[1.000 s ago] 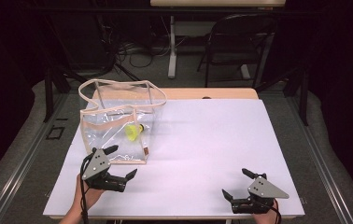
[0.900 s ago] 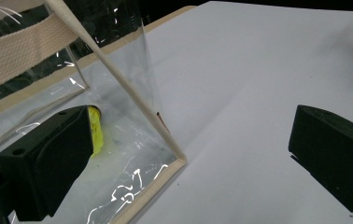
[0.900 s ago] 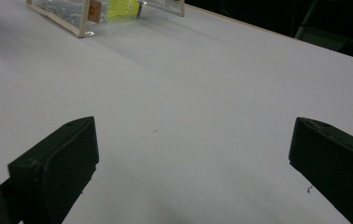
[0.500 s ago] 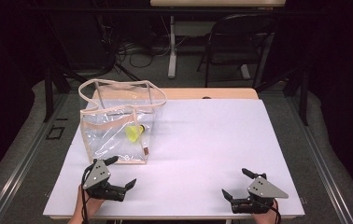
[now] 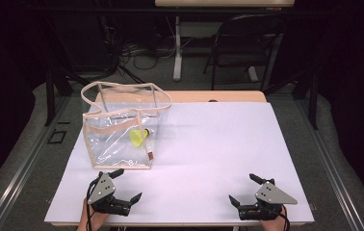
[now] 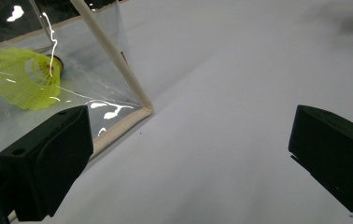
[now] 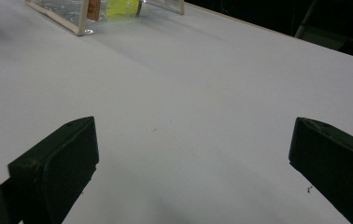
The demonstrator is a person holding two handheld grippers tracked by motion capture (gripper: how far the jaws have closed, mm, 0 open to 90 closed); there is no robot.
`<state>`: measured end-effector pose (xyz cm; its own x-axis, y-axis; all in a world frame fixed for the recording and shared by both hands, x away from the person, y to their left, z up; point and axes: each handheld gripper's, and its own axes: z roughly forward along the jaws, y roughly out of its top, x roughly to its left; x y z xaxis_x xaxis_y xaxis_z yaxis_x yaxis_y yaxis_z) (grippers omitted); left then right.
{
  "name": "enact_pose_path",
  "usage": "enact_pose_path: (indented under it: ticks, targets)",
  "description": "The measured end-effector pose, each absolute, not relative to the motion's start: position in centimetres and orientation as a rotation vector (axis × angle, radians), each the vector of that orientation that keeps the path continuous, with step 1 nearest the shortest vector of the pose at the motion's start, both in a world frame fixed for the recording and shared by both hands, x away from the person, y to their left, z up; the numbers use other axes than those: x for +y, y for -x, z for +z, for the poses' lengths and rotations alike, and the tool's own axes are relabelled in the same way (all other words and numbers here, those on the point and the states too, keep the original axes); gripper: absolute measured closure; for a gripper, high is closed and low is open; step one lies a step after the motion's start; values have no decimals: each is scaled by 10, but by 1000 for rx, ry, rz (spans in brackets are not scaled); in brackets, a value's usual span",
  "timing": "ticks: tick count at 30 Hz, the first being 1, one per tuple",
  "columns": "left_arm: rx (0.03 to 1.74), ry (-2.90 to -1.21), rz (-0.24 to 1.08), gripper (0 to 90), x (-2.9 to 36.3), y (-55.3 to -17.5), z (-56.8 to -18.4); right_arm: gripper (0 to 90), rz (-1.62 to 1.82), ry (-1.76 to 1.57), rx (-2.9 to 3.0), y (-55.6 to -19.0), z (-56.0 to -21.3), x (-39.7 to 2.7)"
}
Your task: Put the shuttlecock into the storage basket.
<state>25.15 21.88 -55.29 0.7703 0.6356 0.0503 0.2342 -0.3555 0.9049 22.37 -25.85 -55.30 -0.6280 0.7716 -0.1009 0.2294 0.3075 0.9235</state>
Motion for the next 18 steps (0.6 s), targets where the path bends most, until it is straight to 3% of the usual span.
enact_pose_path:
  ticks: [18]
  targets:
    - [668, -1968, 483, 0, 217, -253, -557, 10, 1305, -857, 2039, -221, -552, -257]
